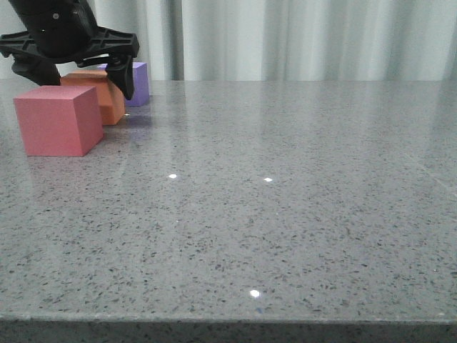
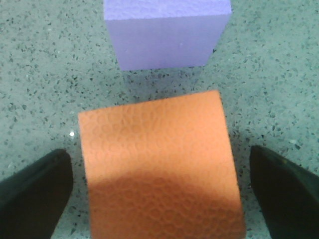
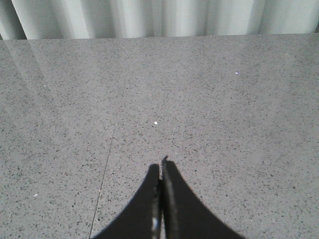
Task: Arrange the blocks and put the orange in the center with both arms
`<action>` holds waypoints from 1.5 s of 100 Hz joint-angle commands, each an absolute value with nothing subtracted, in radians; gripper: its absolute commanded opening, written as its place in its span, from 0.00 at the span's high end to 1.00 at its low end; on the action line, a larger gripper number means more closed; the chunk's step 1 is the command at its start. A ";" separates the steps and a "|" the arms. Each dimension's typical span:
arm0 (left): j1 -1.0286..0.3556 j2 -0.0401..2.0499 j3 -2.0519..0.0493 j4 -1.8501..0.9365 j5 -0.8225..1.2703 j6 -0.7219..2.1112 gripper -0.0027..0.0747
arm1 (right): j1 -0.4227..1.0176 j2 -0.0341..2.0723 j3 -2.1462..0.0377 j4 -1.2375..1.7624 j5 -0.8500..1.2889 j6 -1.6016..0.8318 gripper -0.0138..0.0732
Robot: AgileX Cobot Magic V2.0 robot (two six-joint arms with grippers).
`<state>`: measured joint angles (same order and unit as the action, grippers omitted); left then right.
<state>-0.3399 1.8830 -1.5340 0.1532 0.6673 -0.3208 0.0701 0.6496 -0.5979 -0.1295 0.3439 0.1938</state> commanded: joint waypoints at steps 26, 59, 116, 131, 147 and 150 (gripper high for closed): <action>-0.347 1.614 -1.529 0.180 0.650 -0.321 0.08 | 0.062 0.645 -0.625 -0.146 0.274 0.189 0.92; -0.347 1.207 -1.235 0.241 0.587 -0.321 0.08 | 0.062 0.645 -0.625 -0.146 0.274 0.189 0.92; -0.347 0.559 -0.691 0.235 0.536 -0.323 0.16 | 0.062 0.645 -0.625 -0.146 0.274 0.189 0.92; -0.347 0.450 -0.602 0.235 0.536 -0.323 0.46 | 0.062 0.645 -0.625 -0.146 0.274 0.189 0.92; -0.347 0.385 -0.556 0.235 0.531 -0.323 0.92 | 0.062 0.645 -0.625 -0.146 0.274 0.189 0.92; -0.347 0.383 -0.553 0.235 0.531 -0.323 0.99 | 0.062 0.645 -0.625 -0.146 0.274 0.189 0.92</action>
